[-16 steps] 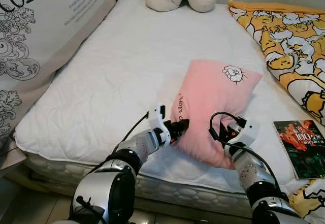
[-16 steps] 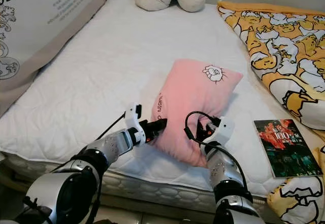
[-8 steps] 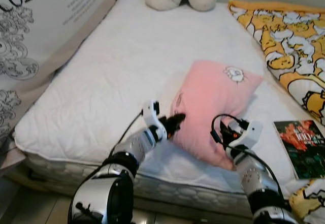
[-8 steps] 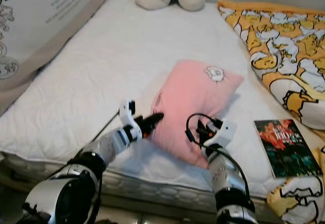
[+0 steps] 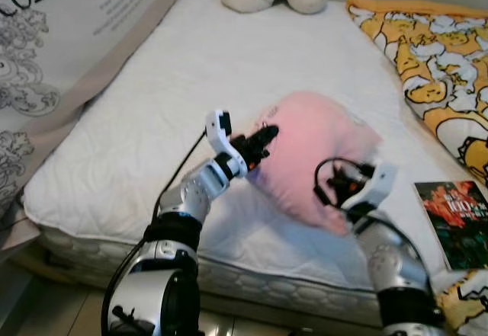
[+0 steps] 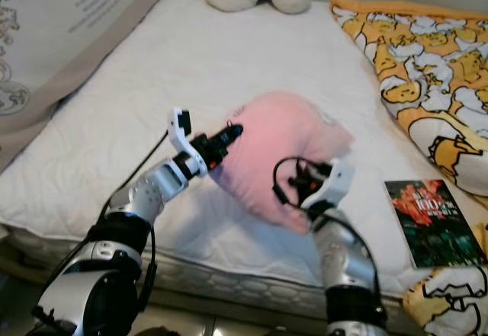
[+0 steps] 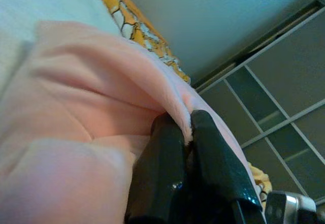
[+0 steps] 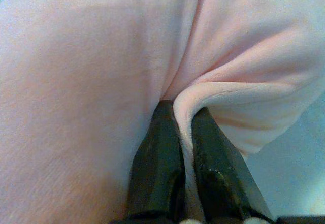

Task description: Clean up the room

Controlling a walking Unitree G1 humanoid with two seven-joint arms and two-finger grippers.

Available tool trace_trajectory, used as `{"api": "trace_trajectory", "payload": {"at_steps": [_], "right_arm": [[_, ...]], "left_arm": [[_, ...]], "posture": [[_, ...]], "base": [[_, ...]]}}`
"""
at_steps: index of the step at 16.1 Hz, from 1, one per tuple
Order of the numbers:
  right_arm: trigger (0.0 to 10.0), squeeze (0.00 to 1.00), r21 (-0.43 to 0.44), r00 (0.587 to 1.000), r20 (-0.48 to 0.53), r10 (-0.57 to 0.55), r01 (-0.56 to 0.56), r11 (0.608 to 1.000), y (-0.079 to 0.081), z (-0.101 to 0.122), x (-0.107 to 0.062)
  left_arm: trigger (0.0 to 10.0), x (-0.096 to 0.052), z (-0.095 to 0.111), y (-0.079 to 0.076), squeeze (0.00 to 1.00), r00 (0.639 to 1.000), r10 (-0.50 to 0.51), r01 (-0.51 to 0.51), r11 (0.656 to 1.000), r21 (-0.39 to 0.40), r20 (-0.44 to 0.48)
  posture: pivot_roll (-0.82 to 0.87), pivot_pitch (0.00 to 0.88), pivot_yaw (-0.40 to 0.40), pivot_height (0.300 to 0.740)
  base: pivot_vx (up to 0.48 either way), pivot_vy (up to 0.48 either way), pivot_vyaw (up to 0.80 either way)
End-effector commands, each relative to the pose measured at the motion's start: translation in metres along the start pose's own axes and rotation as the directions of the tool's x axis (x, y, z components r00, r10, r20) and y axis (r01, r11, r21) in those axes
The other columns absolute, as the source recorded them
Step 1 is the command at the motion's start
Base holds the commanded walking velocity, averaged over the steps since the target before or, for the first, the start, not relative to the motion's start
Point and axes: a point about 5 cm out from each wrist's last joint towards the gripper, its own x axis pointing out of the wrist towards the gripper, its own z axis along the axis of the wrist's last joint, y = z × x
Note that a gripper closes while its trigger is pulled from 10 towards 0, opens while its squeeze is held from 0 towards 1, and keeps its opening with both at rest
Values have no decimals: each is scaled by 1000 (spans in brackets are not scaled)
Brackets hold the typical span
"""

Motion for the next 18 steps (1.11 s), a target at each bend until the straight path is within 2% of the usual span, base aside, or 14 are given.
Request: {"api": "trace_trajectory", "payload": {"at_steps": [1, 3, 5, 6, 7, 10, 12, 14, 15, 16, 18], "right_arm": [[0, 0, -18, 997, 53, 59, -58, 998, 13, 17, 5], [0, 0, -43, 994, 89, 66, -62, 997, 16, 33, 7], [0, 0, -62, 993, 99, 65, -59, 996, 17, 39, 7], [0, 0, -112, 992, 110, 59, -46, 993, 17, 47, 7], [0, 0, -143, 992, 113, 49, -33, 989, 16, 49, 6], [0, 0, -197, 990, 136, -32, 59, 979, 7, 52, 3], [0, 0, -189, 989, 136, -52, 77, 979, 4, 51, 1], [0, 0, -211, 992, 117, -41, 66, 975, 7, 45, 1], [0, 0, -210, 992, 115, -45, 68, 975, 6, 44, 0], [0, 0, -202, 993, 111, -48, 70, 977, 6, 41, -1], [0, 0, -203, 993, 112, -46, 68, 977, 6, 41, -1]], "left_arm": [[0, 9, -20, -17, 0, 997, -73, 71, 996, -60, -37], [0, 3, -20, -17, 0, 996, -71, 70, 997, -34, -54], [0, -2, -22, -14, 0, 996, -47, 46, 999, -10, -70], [0, -16, -28, -1, 0, 994, 38, -28, 994, 102, -99], [0, -21, -27, 4, 0, 994, 71, -60, 990, 129, -87], [0, -32, -12, 11, 0, 985, 170, -169, 951, 260, 16], [0, -31, -1, 9, 0, 982, 182, -189, 908, 373, 56], [0, -30, -1, 5, 0, 985, 168, -171, 863, 475, 50], [0, -29, -2, 3, 0, 986, 160, -164, 864, 477, 49], [0, -27, -2, -1, 0, 988, 144, -153, 884, 442, 54], [0, -26, -3, -3, 0, 989, 139, -150, 889, 432, 59]], "posture": [[-101, 0, 6, 740], [-97, 0, 4, 740], [-96, 0, 4, 740], [-94, 0, 3, 740], [-94, 0, 3, 740], [-81, 0, -8, 740], [-74, 0, -14, 740], [-70, 0, -16, 740], [-69, 0, -17, 740], [-70, 0, -14, 740], [-71, 0, -14, 740]], "base": [[0, 0, 0], [0, 0, 0], [0, 0, 0], [0, 0, 0], [0, 0, 0], [0, 0, 0], [0, 0, 0], [0, 0, 0], [0, 0, 0], [0, 0, 0], [0, 0, 0]]}}
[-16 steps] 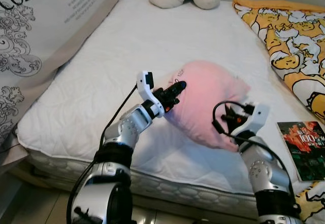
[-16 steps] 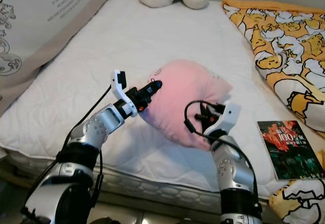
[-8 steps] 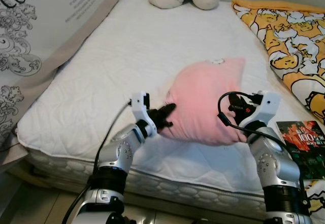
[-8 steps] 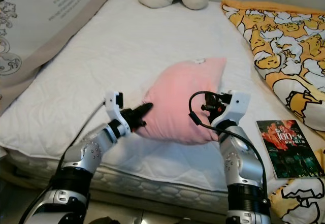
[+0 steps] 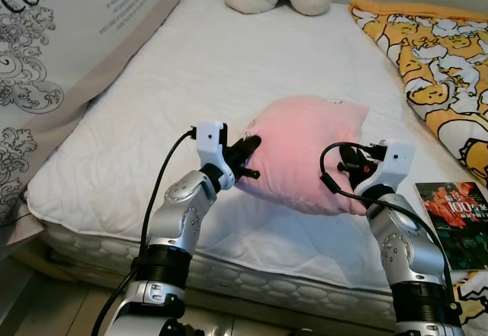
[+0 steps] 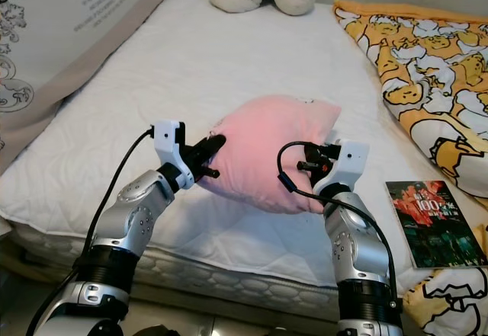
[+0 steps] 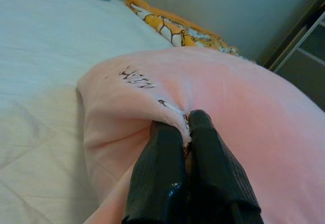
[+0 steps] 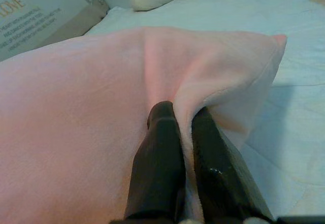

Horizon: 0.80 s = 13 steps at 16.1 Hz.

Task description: Clean up the room

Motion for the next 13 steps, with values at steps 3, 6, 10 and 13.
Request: {"api": "trace_trajectory", "payload": {"at_steps": [3, 6, 10, 13], "right_arm": [[0, 0, -33, 999, 52, 9, -7, 999, 1, 11, 0], [0, 0, -59, 1000, 26, 15, -13, 998, 4, 1, -4], [0, 0, -65, 1000, 13, 22, -21, 998, 6, -3, -5], [0, 0, -70, 1000, 14, 21, -20, 997, 5, -3, -5]], "left_arm": [[0, 3, 5, -8, 0, 999, -24, 24, 1000, 17, 26], [0, 6, 6, -8, 0, 999, -32, 31, 998, 54, 22], [0, 6, 4, -8, 0, 999, -36, 36, 998, 54, 16], [0, 7, 3, -10, 0, 999, -41, 40, 998, 55, 15]], "posture": [[-77, 0, -15, 740], [-78, 0, -15, 740], [-79, 0, -14, 740], [-78, 0, -15, 740]], "base": [[0, 0, 0], [0, 480, 0], [0, 480, 0], [0, 480, 0]]}}
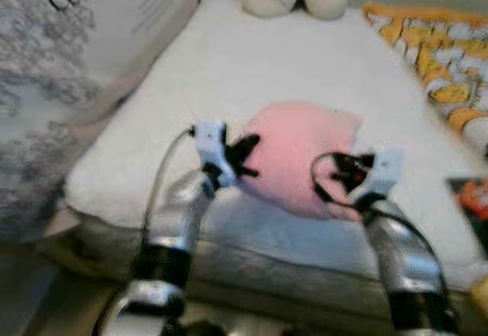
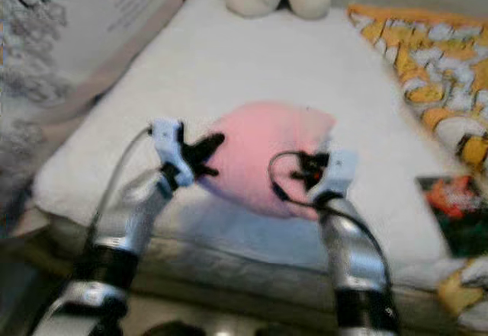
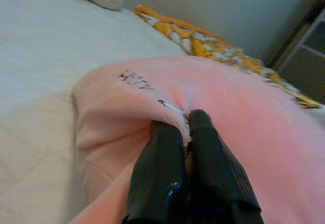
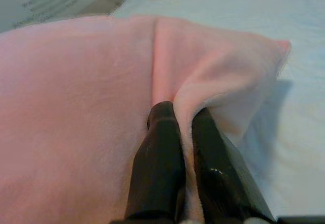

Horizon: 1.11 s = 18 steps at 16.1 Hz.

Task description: Clean up the room

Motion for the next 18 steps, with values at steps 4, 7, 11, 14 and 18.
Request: {"api": "trace_trajectory", "payload": {"at_steps": [4, 7, 11, 14, 18], "right_arm": [[0, 0, -29, 997, 67, 40, -38, 999, 8, 14, 5], [0, 0, -35, 997, 65, 44, -42, 999, 8, 14, 6], [0, 0, -35, 997, 65, 44, -42, 999, 8, 14, 6], [0, 0, -35, 997, 65, 44, -42, 999, 8, 14, 6], [0, 0, -35, 997, 65, 44, -42, 999, 8, 14, 6]], "left_arm": [[0, 4, 5, -3, 0, 1000, -20, 20, 999, 39, 2], [0, 6, 3, -5, 0, 1000, -26, 26, 999, 42, -3], [0, 6, 3, -5, 0, 1000, -26, 26, 999, 42, -3], [0, 6, 3, -5, 0, 1000, -26, 26, 999, 42, -3], [0, 6, 3, -5, 0, 1000, -26, 26, 999, 42, -3]], "posture": [[-77, 0, -15, 740], [-77, 0, -15, 740], [-77, 0, -15, 740], [-77, 0, -15, 740], [-77, 0, -15, 740]], "base": [[0, 480, 0], [0, 477, 0], [0, 476, 0], [0, 476, 0], [0, 476, 0]]}}
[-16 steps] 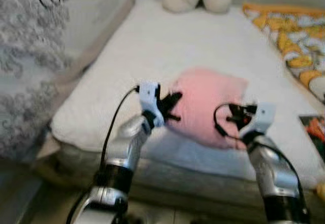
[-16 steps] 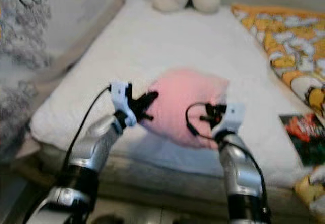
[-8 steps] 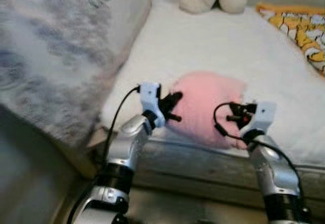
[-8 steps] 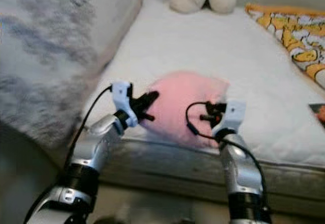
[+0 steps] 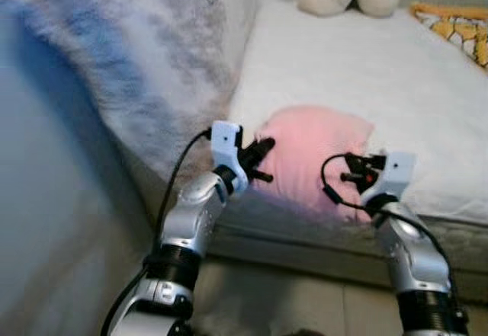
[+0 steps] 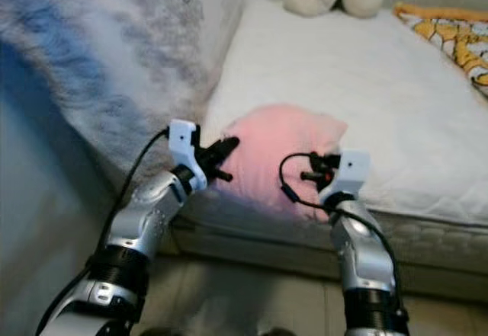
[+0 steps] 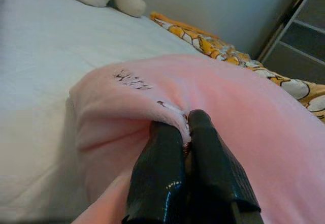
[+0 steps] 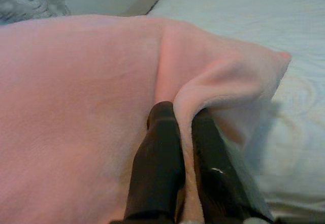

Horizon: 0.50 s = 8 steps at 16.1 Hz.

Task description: Clean up the room

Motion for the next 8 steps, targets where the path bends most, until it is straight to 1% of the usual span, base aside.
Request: {"api": "trace_trajectory", "payload": {"at_steps": [1, 5, 7, 8], "right_arm": [[0, 0, -5, 998, 51, 48, -47, 999, 13, 11, 5], [0, 0, -5, 998, 51, 48, -47, 999, 13, 11, 5], [0, 0, -148, 995, 101, 0, 15, 989, 6, 16, 7], [0, 0, -161, 995, 102, -1, 17, 987, 6, 16, 7]], "left_arm": [[0, 1, 7, 0, 0, 1000, -10, 9, 1000, 28, 11], [0, 1, 7, 0, 0, 1000, -10, 9, 1000, 28, 11], [0, 4, 2, -13, 0, 1000, -27, 26, 984, 177, 4], [0, 4, 1, -15, 0, 999, -32, 31, 980, 195, 3]], "posture": [[-77, 0, -15, 740], [-77, 0, -15, 740], [-73, 0, -17, 740], [-73, 0, -17, 740]], "base": [[0, 476, 0], [0, 476, 0], [0, 0, 0], [0, 0, 0]]}}
